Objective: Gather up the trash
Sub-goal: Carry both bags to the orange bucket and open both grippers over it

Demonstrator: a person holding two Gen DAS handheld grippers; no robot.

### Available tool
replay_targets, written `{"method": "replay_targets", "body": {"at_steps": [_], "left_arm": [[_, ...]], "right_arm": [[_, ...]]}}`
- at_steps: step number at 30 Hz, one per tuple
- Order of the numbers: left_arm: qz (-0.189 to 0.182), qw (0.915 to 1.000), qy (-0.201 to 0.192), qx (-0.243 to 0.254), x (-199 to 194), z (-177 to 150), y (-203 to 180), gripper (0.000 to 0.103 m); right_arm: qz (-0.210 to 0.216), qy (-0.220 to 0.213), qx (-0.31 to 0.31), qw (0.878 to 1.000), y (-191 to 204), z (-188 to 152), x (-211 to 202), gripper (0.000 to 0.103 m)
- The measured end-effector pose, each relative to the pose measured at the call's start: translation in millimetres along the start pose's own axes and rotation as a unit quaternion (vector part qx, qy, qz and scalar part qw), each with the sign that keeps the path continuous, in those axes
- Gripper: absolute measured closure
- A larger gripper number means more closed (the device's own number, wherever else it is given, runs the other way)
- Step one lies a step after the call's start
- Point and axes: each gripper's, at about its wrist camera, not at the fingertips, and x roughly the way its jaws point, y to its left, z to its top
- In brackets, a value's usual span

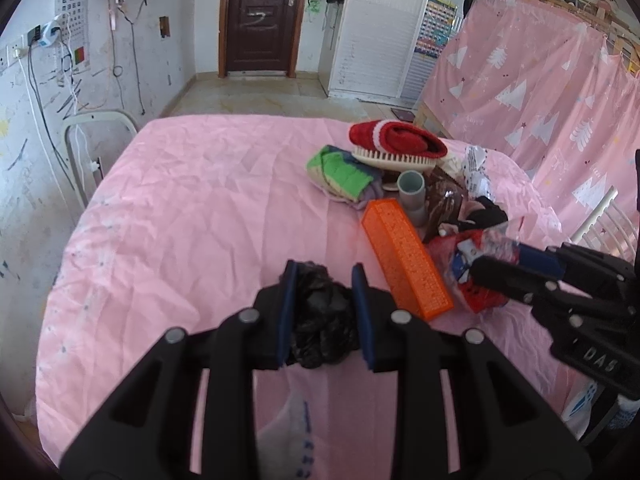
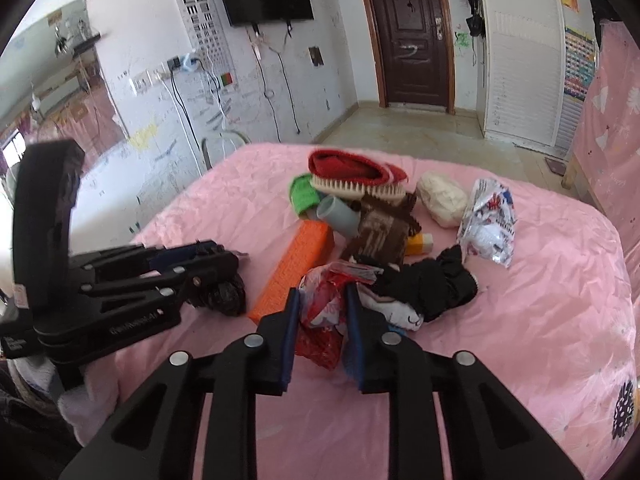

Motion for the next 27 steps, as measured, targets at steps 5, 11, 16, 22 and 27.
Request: {"method": "replay_targets", "body": {"at_steps": [5,11,16,22,27], "left_arm": [[0.002,0.9999,-0.014,0.001,-12.2,4.2,-3.0,0.079],[-0.003,0.9993,-0.034,0.017,-27.2,18.2,-22.0,0.079],[-0.019,0.9978,-0.045,0.044,-35.3,26.6,-54.3,0.079],[-0.056,0.9927,-0.049,0.095,-40.1,37.0,-113.7,0.079],[-0.081,0.9864,-0.043,0.136,-33.9,43.2,-167.5,0.079]], "right_arm": [[0.008,-0.024,0.005,1.000,-2.0,2.9,-14.3,0.091],[0.003,-0.061,0.026,0.998,-18.9,2.0,-42.9,0.091],[-0.011,-0.091,0.048,0.995,-41.4,-4.7,-70.6,0.091],[-0.039,-0.125,0.083,0.988,-78.0,-22.5,-108.2,0.091],[-0.064,-0.138,0.110,0.982,-111.1,-44.4,-132.5,0.091]]}}
